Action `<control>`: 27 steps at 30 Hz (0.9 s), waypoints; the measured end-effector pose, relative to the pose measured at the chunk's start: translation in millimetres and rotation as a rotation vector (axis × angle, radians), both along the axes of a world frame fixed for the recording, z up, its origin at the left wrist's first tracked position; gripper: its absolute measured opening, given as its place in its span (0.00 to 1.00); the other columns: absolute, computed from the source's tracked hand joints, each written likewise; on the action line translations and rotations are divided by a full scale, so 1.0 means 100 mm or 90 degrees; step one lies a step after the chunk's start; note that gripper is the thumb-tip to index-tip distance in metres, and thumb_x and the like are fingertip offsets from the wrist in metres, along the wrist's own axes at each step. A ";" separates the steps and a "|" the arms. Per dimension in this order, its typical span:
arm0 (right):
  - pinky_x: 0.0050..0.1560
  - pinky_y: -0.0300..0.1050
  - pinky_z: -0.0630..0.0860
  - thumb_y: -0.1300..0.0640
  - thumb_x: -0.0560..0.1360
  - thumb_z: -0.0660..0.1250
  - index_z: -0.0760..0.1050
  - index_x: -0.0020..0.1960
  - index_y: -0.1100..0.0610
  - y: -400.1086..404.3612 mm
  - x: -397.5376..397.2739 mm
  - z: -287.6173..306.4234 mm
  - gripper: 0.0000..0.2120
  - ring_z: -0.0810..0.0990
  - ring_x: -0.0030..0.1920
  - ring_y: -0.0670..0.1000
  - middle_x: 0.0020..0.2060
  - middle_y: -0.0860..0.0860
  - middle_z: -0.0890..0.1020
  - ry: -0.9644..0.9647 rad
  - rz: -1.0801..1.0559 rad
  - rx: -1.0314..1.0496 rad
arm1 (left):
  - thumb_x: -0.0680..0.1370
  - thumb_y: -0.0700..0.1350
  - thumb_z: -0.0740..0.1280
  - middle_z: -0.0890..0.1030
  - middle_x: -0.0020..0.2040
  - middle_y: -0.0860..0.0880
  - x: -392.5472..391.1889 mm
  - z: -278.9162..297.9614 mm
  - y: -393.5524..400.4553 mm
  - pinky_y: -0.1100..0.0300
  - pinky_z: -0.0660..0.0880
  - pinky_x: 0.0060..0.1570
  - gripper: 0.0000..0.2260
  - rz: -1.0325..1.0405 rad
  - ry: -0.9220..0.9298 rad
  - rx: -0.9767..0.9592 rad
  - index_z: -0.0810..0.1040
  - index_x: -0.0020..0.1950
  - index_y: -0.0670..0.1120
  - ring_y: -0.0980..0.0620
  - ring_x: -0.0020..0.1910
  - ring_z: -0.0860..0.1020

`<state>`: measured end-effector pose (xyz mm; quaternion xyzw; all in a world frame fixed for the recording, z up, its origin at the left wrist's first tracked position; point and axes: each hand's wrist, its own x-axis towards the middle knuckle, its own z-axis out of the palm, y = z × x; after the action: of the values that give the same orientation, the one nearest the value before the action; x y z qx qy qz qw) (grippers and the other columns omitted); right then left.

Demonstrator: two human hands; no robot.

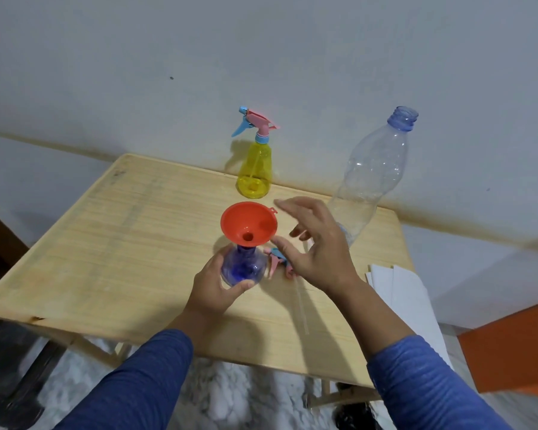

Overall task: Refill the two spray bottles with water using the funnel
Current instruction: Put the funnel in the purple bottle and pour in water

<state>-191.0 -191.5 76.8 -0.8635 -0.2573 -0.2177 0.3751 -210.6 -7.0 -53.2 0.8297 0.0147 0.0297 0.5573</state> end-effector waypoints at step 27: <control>0.51 0.29 0.67 0.60 0.64 0.77 0.46 0.69 0.32 -0.40 0.75 0.25 0.52 0.72 0.58 0.46 0.56 0.50 0.67 0.037 -0.339 0.280 | 0.62 0.58 0.73 0.78 0.56 0.59 0.06 -0.08 0.02 0.58 0.75 0.54 0.31 -0.011 0.023 0.003 0.68 0.64 0.61 0.57 0.54 0.77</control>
<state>-116.2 -231.0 101.5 -0.8048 0.0411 -0.3337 0.4892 -204.4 -5.1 -60.9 0.8314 0.0175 0.0101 0.5553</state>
